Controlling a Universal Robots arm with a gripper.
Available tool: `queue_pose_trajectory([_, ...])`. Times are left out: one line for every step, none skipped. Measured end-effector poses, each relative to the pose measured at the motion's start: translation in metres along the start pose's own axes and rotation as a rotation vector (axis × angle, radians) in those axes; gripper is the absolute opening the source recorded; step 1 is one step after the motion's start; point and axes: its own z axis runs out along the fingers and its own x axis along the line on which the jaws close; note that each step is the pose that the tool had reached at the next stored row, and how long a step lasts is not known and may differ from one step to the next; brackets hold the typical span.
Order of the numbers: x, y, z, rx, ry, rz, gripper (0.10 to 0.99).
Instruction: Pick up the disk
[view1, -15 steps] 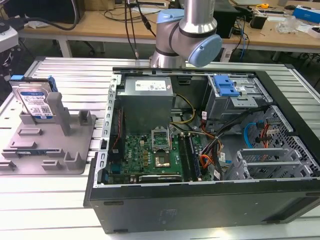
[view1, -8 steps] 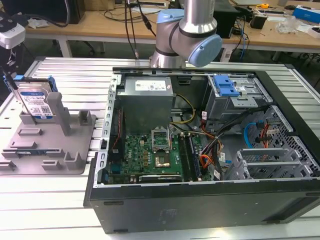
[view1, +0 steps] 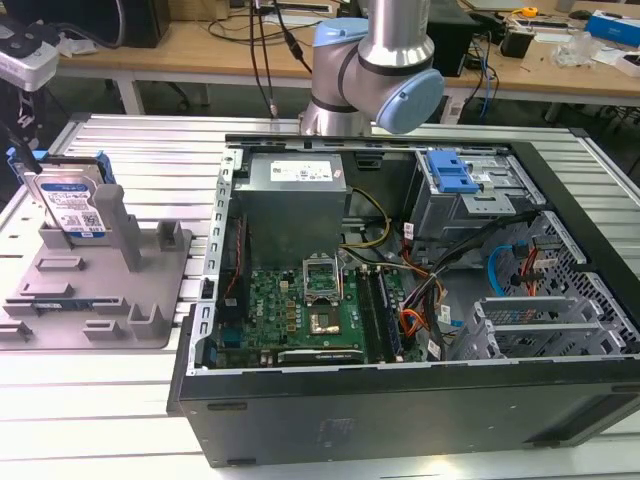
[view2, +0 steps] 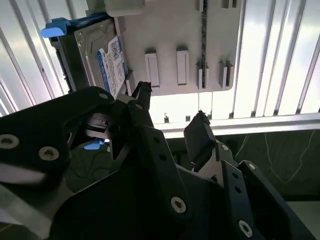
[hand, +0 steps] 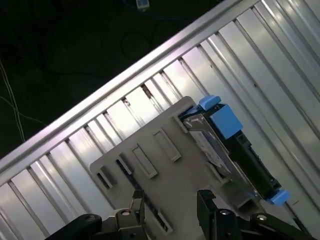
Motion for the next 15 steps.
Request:
queue_pose_trajectory([0.0000,0.0000,0.0001,0.000,0.0006,-0.017,0.541])
queue_pose_trajectory([0.0000,0.0000,0.0001,0.000,0.0014,-0.037,0.541])
queue_pose_trajectory([0.0000,0.0000,0.0002,0.000,0.0020,-0.056,0.541])
queue_pose_trajectory([0.0000,0.0000,0.0003,0.001,0.0031,-0.096,0.541])
queue_pose_trajectory([0.0000,0.0000,0.0005,0.002,0.0041,-0.134,0.541])
queue_pose_trajectory([0.0000,-0.0001,0.0006,0.002,0.0044,-0.149,0.541])
queue_pose_trajectory([0.0000,0.0000,0.0007,0.002,0.0051,-0.173,0.541])
queue_pose_trajectory([0.0000,0.0000,0.0008,0.002,0.0059,-0.197,0.541])
queue_pose_trajectory([0.0000,-0.0001,0.0009,0.003,0.0063,-0.215,0.541])
queue_pose_trajectory([0.0000,-0.0001,0.0011,0.003,0.0072,-0.245,0.541])
queue_pose_trajectory([0.0000,-0.0001,0.0012,0.004,0.0078,-0.273,0.541])
queue_pose_trajectory([0.0000,-0.0001,0.0014,0.006,0.0080,-0.304,0.541])
queue_pose_trajectory([-0.0001,-0.0001,0.0016,0.008,0.0076,-0.333,0.541])
queue_pose_trajectory([-0.0001,-0.0001,0.0017,0.010,0.0074,-0.351,0.541])
queue_pose_trajectory([-0.0001,-0.0001,0.0017,0.011,0.0074,-0.367,0.541])
